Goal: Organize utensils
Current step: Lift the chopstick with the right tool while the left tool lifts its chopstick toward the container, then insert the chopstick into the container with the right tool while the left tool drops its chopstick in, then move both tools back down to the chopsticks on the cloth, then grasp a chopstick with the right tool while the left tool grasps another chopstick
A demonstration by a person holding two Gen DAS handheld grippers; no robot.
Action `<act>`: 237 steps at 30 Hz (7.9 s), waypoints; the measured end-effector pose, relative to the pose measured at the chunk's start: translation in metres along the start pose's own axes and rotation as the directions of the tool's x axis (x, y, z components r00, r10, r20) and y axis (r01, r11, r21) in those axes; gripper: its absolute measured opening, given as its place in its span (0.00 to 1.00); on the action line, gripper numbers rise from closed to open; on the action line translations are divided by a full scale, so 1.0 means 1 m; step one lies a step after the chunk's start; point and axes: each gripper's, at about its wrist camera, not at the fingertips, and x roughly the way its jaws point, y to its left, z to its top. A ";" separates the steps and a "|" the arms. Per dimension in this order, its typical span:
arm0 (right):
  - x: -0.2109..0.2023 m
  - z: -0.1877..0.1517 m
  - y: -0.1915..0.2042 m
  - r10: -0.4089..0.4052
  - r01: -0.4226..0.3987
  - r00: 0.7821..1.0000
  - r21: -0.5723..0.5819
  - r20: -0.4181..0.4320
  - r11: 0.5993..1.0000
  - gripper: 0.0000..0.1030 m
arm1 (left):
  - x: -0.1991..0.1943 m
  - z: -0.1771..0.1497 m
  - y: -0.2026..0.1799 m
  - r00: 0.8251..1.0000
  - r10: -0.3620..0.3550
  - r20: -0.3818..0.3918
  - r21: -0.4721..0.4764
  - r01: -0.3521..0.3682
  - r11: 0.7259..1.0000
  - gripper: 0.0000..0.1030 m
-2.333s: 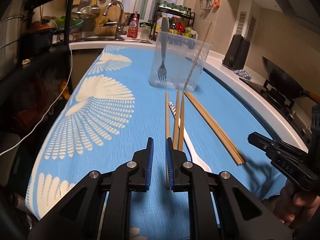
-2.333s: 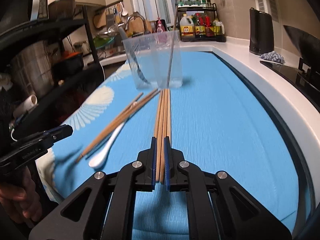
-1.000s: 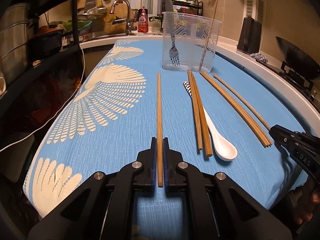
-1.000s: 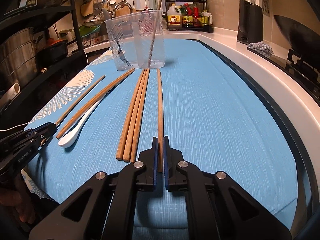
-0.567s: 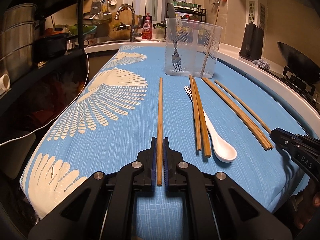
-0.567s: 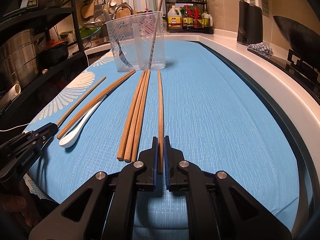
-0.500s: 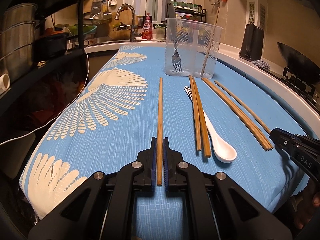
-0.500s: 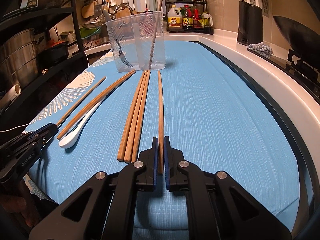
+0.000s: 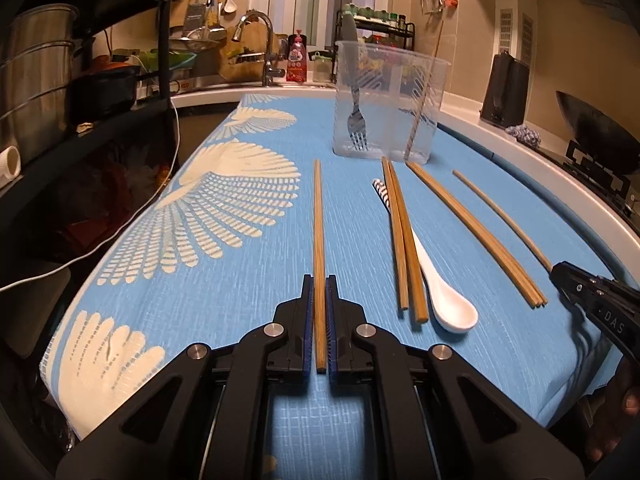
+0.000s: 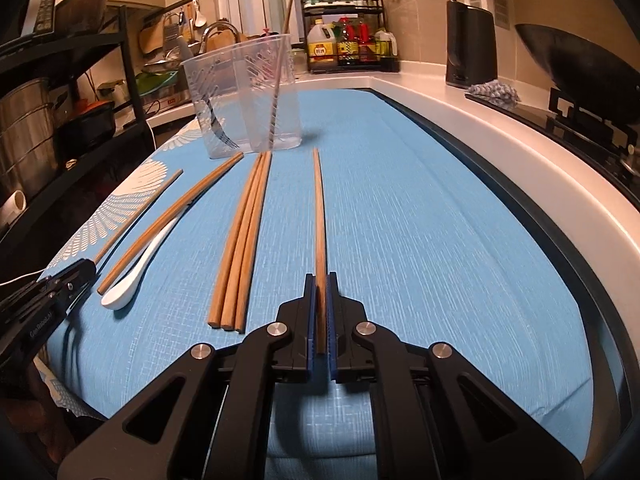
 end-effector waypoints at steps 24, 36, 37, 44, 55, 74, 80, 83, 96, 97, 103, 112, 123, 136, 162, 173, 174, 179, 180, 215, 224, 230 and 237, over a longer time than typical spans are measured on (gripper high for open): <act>0.002 -0.001 0.000 0.008 -0.008 1.000 -0.022 0.011 1.000 0.07 | 0.000 -0.001 -0.001 1.000 0.015 0.011 0.008 -0.015 1.000 0.06; 0.004 0.001 0.001 0.010 -0.010 1.000 -0.040 0.007 0.999 0.05 | 0.000 -0.001 -0.004 1.000 0.018 0.011 0.025 -0.018 1.000 0.06; 0.004 0.002 0.001 0.013 -0.013 1.000 -0.034 0.003 0.999 0.05 | 0.000 0.000 -0.004 1.000 0.018 0.010 0.029 -0.018 0.999 0.06; -0.015 0.006 -0.001 0.028 -0.028 0.999 -0.010 0.016 1.000 0.05 | -0.009 0.003 -0.006 1.000 0.009 0.022 0.044 -0.010 0.999 0.06; -0.059 0.027 0.002 0.059 -0.056 0.994 -0.029 0.096 0.998 0.05 | -0.048 0.024 -0.014 0.990 -0.029 0.138 0.089 0.016 0.996 0.06; -0.079 0.150 0.022 0.141 -0.124 0.973 -0.100 0.184 0.987 0.05 | -0.067 0.145 -0.002 0.978 -0.108 0.181 0.066 0.097 0.993 0.06; -0.080 0.190 0.034 0.177 -0.150 0.967 -0.150 0.186 0.977 0.05 | -0.059 0.195 0.001 0.986 -0.138 0.096 0.065 0.132 0.989 0.06; -0.081 0.209 0.036 0.194 -0.167 0.964 -0.155 0.183 0.974 0.05 | -0.059 0.212 -0.001 0.985 -0.150 0.080 0.066 0.144 0.987 0.06; -0.081 0.309 0.053 0.223 -0.172 0.932 -0.194 0.286 0.966 0.05 | -0.044 0.322 -0.015 0.965 -0.238 0.115 0.050 0.234 0.971 0.06; -0.080 0.317 0.054 0.224 -0.171 0.929 -0.193 0.295 0.966 0.05 | -0.043 0.331 -0.018 0.962 -0.245 0.124 0.046 0.241 0.969 0.06; -0.062 0.351 0.056 0.224 -0.168 0.917 -0.189 0.331 0.967 0.05 | -0.017 0.374 -0.024 0.952 -0.266 0.154 0.025 0.266 0.964 0.06; 0.015 0.337 0.053 0.212 -0.179 0.954 -0.163 0.212 0.970 0.05 | 0.064 0.358 -0.028 0.970 -0.241 0.019 0.027 0.241 0.970 0.06; 0.048 0.308 0.056 0.185 -0.171 0.980 -0.162 0.076 0.972 0.15 | 0.099 0.330 -0.030 0.962 -0.249 -0.113 0.037 0.255 0.966 0.09; -0.021 0.274 0.038 0.141 -0.111 0.974 -0.171 0.176 0.979 0.34 | 0.010 0.304 -0.011 0.978 -0.200 0.062 0.061 0.196 0.979 0.27; -0.002 0.025 0.022 0.171 -0.170 0.985 -0.088 -0.003 0.981 0.12 | 0.005 0.039 0.003 0.978 -0.198 -0.057 -0.095 0.192 0.977 0.11; 0.015 0.010 0.021 0.157 -0.160 0.987 -0.078 -0.042 0.984 0.12 | 0.014 0.025 -0.006 0.967 -0.244 -0.069 -0.081 0.238 0.968 0.11; 0.014 0.010 0.020 0.156 -0.159 0.987 -0.079 -0.040 0.984 0.12 | 0.015 0.024 -0.008 0.968 -0.241 -0.073 -0.072 0.236 0.969 0.11; 0.013 0.009 0.018 0.149 -0.151 0.988 -0.083 -0.039 0.985 0.12 | 0.022 0.020 -0.013 0.969 -0.227 -0.100 -0.051 0.222 0.974 0.11; 0.013 0.008 0.018 0.147 -0.150 0.988 -0.083 -0.038 0.985 0.12 | 0.023 0.019 -0.014 0.969 -0.224 -0.104 -0.047 0.220 0.974 0.11; -0.003 -0.007 0.011 0.047 -0.047 0.999 -0.086 -0.005 0.995 0.08 | -0.017 -0.010 0.000 0.999 0.037 -0.014 0.001 -0.037 0.999 0.06; -0.002 -0.008 0.015 0.062 -0.062 0.998 -0.105 0.005 0.993 0.08 | -0.010 -0.009 -0.008 0.999 0.038 0.020 0.009 -0.038 0.999 0.06; -0.002 -0.009 0.020 0.060 -0.059 0.998 -0.109 0.012 0.992 0.06 | -0.010 -0.008 -0.007 0.999 0.028 0.019 0.006 -0.028 1.000 0.05; -0.004 -0.012 0.031 0.051 -0.047 0.999 -0.131 0.021 0.990 0.06 | -0.010 -0.009 -0.007 1.000 0.021 0.015 0.005 -0.021 1.000 0.05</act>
